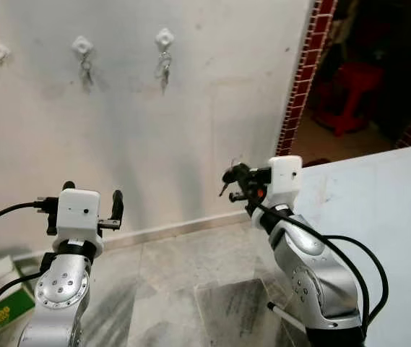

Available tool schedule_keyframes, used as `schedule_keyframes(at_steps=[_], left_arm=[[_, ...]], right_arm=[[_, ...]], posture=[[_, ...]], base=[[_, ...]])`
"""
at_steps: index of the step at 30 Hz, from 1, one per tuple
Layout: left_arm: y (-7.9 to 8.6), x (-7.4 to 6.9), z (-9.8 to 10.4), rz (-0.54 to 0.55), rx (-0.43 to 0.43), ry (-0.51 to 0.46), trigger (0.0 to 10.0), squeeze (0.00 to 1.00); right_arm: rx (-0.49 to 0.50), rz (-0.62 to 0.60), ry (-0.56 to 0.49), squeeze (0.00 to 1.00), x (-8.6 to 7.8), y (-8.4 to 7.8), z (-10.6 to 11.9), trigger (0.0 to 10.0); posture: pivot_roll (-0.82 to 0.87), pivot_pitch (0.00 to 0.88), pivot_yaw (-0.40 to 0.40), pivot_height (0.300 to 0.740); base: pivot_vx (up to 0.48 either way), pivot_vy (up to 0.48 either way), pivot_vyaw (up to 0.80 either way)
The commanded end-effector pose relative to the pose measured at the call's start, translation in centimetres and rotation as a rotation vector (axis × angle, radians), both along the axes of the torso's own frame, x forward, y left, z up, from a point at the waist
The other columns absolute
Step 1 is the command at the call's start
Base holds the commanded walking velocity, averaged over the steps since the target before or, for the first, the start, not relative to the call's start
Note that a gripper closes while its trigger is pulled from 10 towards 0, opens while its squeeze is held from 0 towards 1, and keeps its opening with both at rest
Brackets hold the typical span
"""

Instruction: Hang keys on a hook

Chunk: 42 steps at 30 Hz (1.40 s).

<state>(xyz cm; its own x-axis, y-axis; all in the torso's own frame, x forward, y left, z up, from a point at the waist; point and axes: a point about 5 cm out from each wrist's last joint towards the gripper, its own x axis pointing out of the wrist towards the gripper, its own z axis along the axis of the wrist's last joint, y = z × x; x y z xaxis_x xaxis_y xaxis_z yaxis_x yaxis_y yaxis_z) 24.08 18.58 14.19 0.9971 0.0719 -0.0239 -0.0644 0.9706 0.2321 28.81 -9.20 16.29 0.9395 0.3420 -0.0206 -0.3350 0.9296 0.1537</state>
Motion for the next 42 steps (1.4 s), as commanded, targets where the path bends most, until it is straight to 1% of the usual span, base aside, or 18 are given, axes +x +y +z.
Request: schedule_keyframes(at_steps=[1,13,18,21,23,25,29,30,33,35,37,42], left_arm=[[-0.5,0.0,-0.1,-0.023,-0.009,0.012,10.0,0.0],[-1.0,0.0,-0.3,-0.039,-0.012,0.023,10.0,0.0],[-0.9,0.1,-0.4,-0.036,-0.01,0.023,10.0,0.0],[-0.8,0.2,-0.4,-0.028,-0.034,0.018,10.0,0.0],[-0.7,0.2,-0.3,-0.03,-0.019,0.007,10.0,0.0],[-1.0,0.3,0.0,-0.053,-0.004,-0.011,10.0,0.0],[-1.1,0.4,0.2,-0.059,-0.007,-0.022,10.0,0.0],[-1.1,0.4,0.3,-0.058,-0.014,-0.024,10.0,0.0],[-1.3,0.3,0.2,-0.104,-0.105,-0.009,10.0,0.0],[-1.3,0.2,0.3,-0.111,-0.09,-0.015,10.0,0.0],[-1.0,0.1,0.2,-0.102,-0.077,-0.012,10.0,0.0],[-1.1,0.1,0.1,-0.105,-0.084,-0.01,10.0,0.0]], right_arm=[[-0.003,-0.026,-0.008,0.0,-0.2,-0.5,0.1,10.0],[-0.011,-0.045,-0.021,0.0,0.0,-1.0,0.3,10.0],[-0.02,-0.069,-0.032,0.0,0.1,-1.3,0.4,10.0],[-0.029,-0.08,-0.037,0.0,0.2,-1.5,0.4,10.0],[-0.032,-0.083,-0.037,0.0,0.2,-1.6,0.4,10.0],[-0.041,-0.091,-0.04,0.0,0.4,-1.8,0.5,10.0],[-0.047,-0.098,-0.042,0.0,0.5,-2.0,0.5,10.0],[-0.047,-0.099,-0.042,0.0,0.5,-2.0,0.5,10.0],[-0.055,-0.093,-0.042,0.0,0.5,-1.9,0.3,10.0],[-0.06,-0.082,-0.047,0.0,0.4,-1.8,0.3,10.0],[-0.064,-0.077,-0.051,0.0,0.4,-1.8,0.4,10.0],[-0.066,-0.074,-0.054,0.0,0.5,-1.7,0.4,10.0]], posture=[[0.13,0.0,0.041,0.74],[0.13,0.0,0.037,0.74],[0.13,0.0,0.033,0.74],[0.12,0.0,0.031,0.74],[0.12,0.0,0.03,0.74],[0.12,0.0,0.029,0.74],[0.13,0.0,0.03,0.74],[0.13,0.0,0.03,0.74],[0.13,0.0,0.026,0.74],[0.13,0.0,0.024,0.74],[0.13,0.0,0.023,0.74],[0.13,0.0,0.023,0.74]], base=[[0.0,0.48,0.0],[0.0,0.48,0.0],[0.0,0.48,0.0],[0.0,0.48,0.0],[0.0,0.0,0.0],[0.0,0.0,0.0],[0.0,0.0,0.0],[0.0,0.0,0.0],[0.0,0.0,0.0],[0.0,0.0,0.0],[0.0,0.0,0.68],[0.0,0.0,0.8]])
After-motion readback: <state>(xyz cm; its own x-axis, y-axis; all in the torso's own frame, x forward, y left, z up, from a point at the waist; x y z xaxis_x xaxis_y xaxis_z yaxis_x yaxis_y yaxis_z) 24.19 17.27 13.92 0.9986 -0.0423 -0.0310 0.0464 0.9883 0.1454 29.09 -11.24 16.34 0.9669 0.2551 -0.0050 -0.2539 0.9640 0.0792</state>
